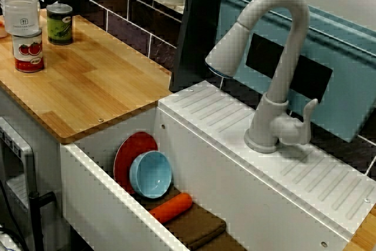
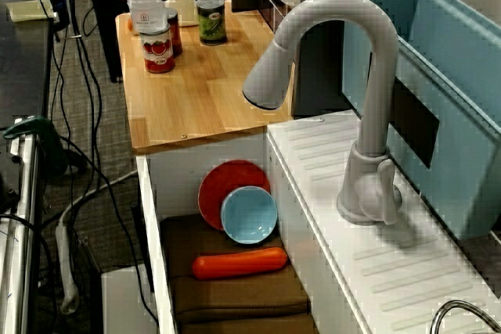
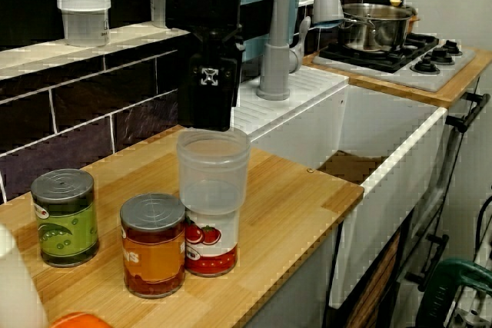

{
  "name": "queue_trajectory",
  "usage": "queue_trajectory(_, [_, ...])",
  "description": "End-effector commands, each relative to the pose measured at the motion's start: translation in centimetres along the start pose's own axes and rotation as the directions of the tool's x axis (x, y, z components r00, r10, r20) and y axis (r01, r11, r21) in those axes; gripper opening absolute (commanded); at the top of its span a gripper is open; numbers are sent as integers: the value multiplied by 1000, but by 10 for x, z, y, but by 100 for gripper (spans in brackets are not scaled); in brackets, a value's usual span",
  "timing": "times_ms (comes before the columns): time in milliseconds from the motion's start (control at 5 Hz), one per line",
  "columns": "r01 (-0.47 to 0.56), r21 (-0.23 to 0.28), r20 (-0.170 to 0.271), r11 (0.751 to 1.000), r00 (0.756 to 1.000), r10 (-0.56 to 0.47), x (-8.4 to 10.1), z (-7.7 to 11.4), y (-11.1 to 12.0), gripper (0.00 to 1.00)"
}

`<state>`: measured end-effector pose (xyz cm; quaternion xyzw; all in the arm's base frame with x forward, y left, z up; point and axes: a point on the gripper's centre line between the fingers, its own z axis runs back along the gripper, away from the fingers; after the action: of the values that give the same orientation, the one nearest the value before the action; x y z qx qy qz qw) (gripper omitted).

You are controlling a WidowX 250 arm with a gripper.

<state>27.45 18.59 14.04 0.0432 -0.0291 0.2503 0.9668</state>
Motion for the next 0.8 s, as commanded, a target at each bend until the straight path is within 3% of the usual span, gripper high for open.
queue_trajectory(0, [68, 15, 62, 998, 996, -69, 17, 17, 23, 100])
queue_trajectory(200, [123, 27, 55, 992, 991, -125, 23, 20, 29, 100])
queue_trajectory(600, [302, 53, 65, 952, 950, -305, 33, 17, 33, 100])
